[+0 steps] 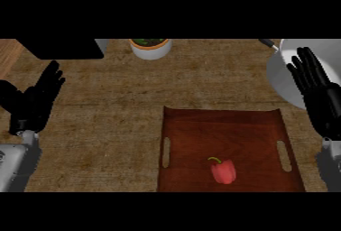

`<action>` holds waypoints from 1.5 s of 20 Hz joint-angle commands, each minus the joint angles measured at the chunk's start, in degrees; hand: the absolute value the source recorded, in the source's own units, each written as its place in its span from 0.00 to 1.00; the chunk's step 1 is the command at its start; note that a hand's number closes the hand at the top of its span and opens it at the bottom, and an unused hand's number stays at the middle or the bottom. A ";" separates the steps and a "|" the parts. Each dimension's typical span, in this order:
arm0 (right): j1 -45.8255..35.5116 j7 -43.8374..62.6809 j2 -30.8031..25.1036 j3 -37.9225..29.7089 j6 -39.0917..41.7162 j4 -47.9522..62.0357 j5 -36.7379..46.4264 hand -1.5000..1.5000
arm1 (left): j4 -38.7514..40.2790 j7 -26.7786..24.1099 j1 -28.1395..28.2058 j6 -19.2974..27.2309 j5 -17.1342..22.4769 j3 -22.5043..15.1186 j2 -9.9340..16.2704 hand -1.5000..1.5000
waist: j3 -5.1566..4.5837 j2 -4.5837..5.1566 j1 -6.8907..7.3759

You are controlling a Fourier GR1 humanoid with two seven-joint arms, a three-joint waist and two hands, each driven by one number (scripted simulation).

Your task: Pick the bell pepper from the tray and place it in the pot

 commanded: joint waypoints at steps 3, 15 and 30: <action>-3.65 -11.43 -0.37 3.97 9.77 3.94 0.94 1.00 | -3.81 -1.33 -0.52 3.37 -1.85 -0.24 -2.59 0.50 | -0.30 -0.26 1.80; -3.06 -56.13 -7.18 8.22 14.14 21.21 19.31 0.00 | -13.65 0.20 3.99 7.02 -1.68 -1.93 -7.53 0.50 | -0.29 -0.26 1.94; -4.95 -27.53 -18.24 24.91 26.25 -3.26 40.83 0.00 | -14.16 2.02 4.42 5.42 -1.53 1.26 -5.68 0.50 | -0.56 -0.83 0.69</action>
